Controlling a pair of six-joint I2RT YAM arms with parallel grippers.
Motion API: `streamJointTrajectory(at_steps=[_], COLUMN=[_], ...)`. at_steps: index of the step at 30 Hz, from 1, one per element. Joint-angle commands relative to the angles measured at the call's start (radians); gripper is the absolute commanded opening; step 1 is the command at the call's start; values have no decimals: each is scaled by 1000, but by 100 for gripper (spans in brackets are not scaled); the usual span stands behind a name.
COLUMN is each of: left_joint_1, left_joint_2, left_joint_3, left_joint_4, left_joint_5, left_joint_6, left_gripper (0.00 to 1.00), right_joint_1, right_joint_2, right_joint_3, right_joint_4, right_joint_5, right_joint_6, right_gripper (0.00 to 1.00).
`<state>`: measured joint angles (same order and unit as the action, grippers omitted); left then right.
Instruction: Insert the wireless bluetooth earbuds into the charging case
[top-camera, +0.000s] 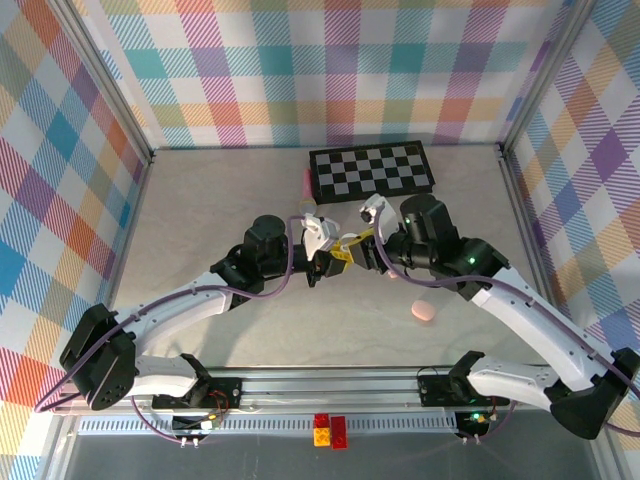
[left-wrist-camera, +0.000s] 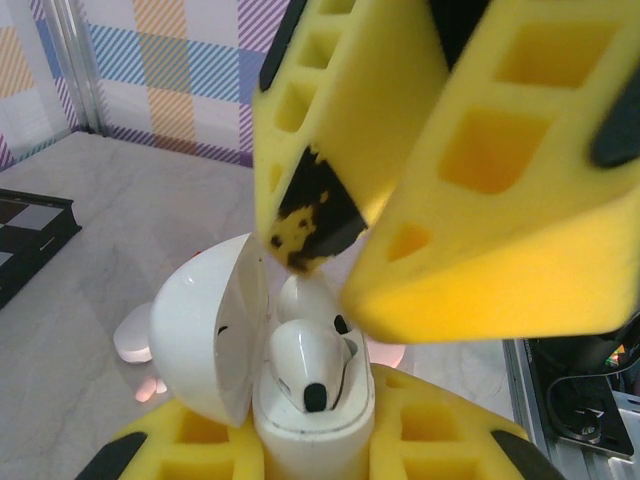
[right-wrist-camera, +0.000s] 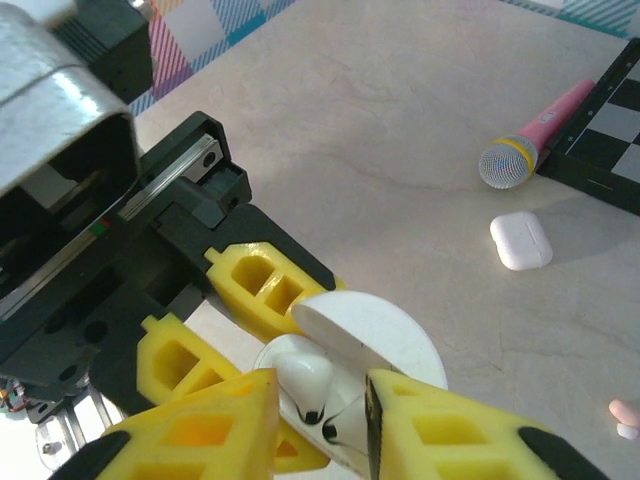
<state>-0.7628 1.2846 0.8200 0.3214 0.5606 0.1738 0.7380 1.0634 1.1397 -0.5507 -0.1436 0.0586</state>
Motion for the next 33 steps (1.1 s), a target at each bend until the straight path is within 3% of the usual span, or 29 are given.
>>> streamJointTrajectory(at_steps=[1, 10, 19, 26, 33], left_joint_1=[12, 17, 17, 17, 17], left_joint_2=[-40, -88, -125, -131, -131], left_joint_3=[-13, -17, -3, -3, -8], left_joint_4=[33, -64, -145, -145, -136], left_joint_5=[19, 47, 36, 27, -3], left_joint_6=[23, 132, 197, 196, 171], left_gripper=[4, 4, 4, 5, 5], right_joint_1=[-17, -101, -150, -159, -169], right_joint_2=[-48, 26, 194, 227, 221], right_joint_3=[-2, 84, 240, 258, 267], right_joint_4=[69, -25, -264, -306, -376], right_joint_5=[-39, -27, -55, -244, -329], right_joint_6=[44, 194, 230, 163, 83], right_gripper=[36, 70, 70, 70, 70])
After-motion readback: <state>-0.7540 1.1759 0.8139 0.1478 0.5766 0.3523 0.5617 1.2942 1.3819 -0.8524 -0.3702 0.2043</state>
